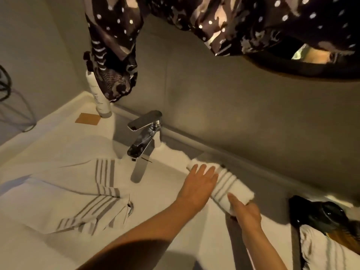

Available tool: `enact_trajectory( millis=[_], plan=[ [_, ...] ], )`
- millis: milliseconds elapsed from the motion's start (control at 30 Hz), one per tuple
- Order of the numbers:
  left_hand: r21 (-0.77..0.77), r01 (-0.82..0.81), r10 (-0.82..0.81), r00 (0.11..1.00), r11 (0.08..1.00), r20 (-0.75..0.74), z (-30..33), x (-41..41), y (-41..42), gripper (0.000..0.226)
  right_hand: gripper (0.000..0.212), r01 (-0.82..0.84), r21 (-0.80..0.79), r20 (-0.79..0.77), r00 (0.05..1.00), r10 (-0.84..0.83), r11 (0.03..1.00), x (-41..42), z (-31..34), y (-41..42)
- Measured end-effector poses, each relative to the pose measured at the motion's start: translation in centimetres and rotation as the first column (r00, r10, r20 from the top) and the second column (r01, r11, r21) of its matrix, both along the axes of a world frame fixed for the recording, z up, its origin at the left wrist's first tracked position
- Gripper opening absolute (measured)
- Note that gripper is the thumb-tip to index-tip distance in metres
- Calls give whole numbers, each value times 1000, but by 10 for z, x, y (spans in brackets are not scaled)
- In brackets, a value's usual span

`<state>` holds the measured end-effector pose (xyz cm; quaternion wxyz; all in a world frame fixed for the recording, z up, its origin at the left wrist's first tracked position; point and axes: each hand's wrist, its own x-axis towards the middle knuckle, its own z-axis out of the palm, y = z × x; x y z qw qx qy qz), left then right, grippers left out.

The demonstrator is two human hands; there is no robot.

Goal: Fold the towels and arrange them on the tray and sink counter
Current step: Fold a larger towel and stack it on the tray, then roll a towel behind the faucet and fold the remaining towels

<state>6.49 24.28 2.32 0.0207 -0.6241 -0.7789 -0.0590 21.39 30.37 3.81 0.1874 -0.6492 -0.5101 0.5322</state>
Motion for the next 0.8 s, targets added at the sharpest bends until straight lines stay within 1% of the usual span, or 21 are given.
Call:
enact_trajectory(
  millis=[67,100,167,233,300,367,433,467,533,600,700,800],
  plan=[
    [-45,-106,102,991,993,-80,7,-40,-7,47,49,-61,63,6,998,61,996,-53,-2,4],
    [-60,-168,160,980,984,-116,9,-58,-13,47,49,-89,80,13,996,88,993,-79,-1,5],
    [-91,-277,266,957,956,-116,8,-92,-23,62,51,-141,73,43,989,139,987,-125,-3,9],
    [-151,-329,320,944,932,-83,9,-113,-30,73,52,-158,62,67,986,154,985,-155,-1,14],
    [-186,-324,322,946,928,-39,14,-121,-31,77,51,-135,57,38,990,133,989,-168,0,16],
    [-193,-314,320,947,930,0,22,-118,-27,79,64,-95,92,26,995,93,991,-163,4,14],
    [-130,-293,297,955,947,15,27,-109,-28,79,80,-103,188,77,993,90,977,-151,12,7],
    [-99,-263,266,964,960,10,29,-104,-31,79,82,-106,224,97,991,86,969,-144,16,4],
    [-72,-197,197,980,978,-4,33,-96,-40,79,77,-115,264,99,991,92,958,-133,24,-3],
    [-57,-168,167,986,984,-7,40,-88,-51,75,66,-127,291,72,991,110,948,-125,32,-10],
    [-44,-141,144,988,989,63,51,-73,-73,62,54,-167,315,68,986,153,934,-115,47,-29],
    [-17,-112,113,988,994,102,67,-62,-107,50,45,-215,342,79,977,200,915,-102,64,-51]
  ],
)
